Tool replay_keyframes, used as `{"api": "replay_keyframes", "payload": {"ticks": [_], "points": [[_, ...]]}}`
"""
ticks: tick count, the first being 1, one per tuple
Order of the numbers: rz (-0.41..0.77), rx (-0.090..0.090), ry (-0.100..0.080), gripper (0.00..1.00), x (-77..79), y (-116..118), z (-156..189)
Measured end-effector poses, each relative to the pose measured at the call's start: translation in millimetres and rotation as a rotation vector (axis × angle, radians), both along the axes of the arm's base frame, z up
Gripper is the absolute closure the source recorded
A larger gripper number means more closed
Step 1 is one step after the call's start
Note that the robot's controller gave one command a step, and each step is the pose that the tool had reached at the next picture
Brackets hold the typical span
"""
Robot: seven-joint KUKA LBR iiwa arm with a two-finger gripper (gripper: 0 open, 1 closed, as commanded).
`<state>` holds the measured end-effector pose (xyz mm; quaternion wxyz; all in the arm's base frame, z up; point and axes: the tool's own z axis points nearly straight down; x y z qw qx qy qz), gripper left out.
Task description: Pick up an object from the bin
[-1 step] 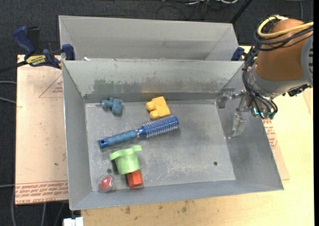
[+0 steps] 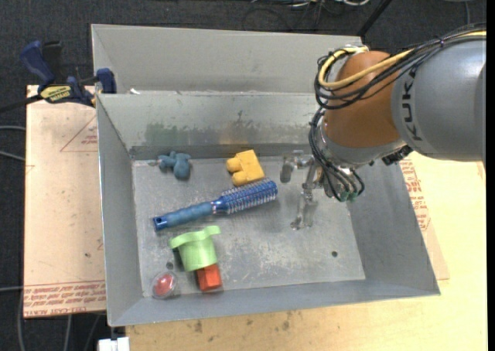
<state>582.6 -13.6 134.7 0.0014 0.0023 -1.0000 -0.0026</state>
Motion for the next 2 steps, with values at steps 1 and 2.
{"api": "replay_keyframes", "payload": {"ticks": [1, 2], "points": [[-0.143, -0.003, 0.002, 0.00, 70.5, 41.2, -67.8], [0.060, -0.004, -0.005, 0.00, 51.4, 63.5, -64.4]]}}
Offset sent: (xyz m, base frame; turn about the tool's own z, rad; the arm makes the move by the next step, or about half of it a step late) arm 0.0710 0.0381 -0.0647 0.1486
